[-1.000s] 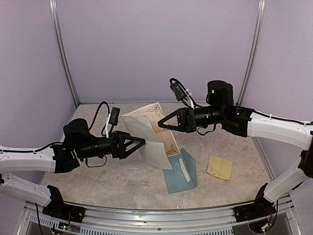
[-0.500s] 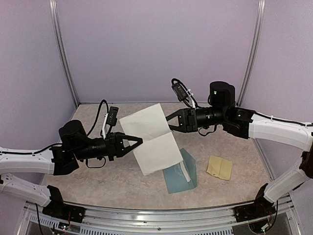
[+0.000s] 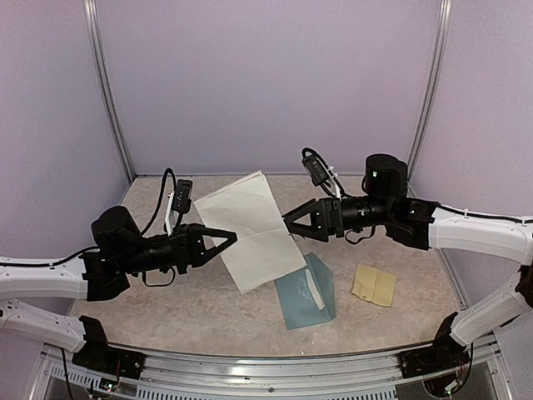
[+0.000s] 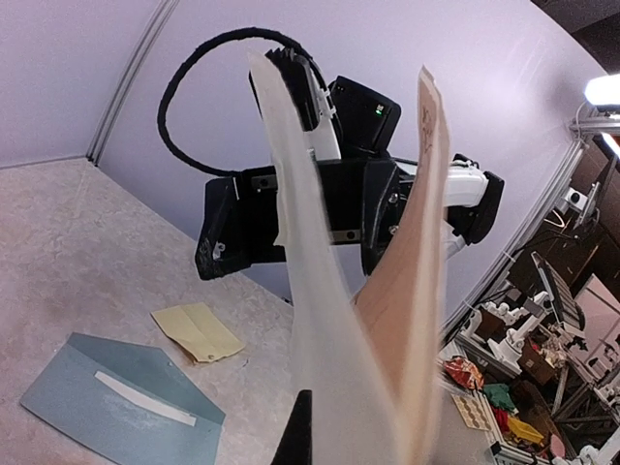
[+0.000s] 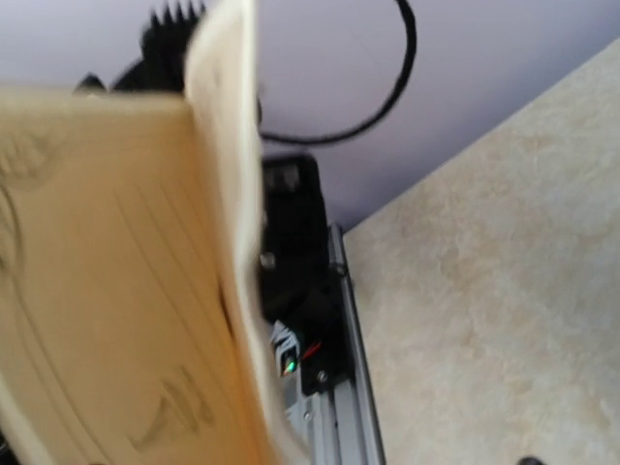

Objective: Place the letter into the envelope and seal it

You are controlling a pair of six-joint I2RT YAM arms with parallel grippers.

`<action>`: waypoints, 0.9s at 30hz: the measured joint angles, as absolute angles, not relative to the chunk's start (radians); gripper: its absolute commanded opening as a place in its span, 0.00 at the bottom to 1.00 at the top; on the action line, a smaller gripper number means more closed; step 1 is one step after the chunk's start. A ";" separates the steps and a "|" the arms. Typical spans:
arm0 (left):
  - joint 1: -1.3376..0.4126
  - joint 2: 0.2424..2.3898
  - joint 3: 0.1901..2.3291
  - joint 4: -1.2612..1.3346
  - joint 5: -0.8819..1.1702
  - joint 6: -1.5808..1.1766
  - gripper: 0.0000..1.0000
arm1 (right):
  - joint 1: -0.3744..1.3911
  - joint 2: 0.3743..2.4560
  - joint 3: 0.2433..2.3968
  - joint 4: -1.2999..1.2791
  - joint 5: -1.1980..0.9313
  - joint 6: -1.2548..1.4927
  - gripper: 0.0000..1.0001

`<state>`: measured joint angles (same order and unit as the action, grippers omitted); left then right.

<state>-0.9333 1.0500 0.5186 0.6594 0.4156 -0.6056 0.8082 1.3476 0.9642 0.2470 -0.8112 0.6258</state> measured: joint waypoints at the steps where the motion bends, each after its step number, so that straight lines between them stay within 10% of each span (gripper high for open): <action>1: -0.933 1.050 0.518 0.663 0.415 -0.607 0.00 | 0.811 1.348 0.950 0.257 -0.820 0.625 0.88; 20: -0.933 1.045 0.514 0.665 0.410 -0.628 0.00 | 0.866 1.311 0.912 0.439 -0.852 0.637 0.87; 27: -0.933 1.045 0.514 0.665 0.411 -0.629 0.00 | 0.866 1.317 0.909 0.478 -0.860 0.661 0.63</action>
<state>-0.9333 1.0454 0.5140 0.6647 0.4110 -0.6289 0.8658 1.3167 0.9092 0.4782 -0.8597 0.6609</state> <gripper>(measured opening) 0.004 0.739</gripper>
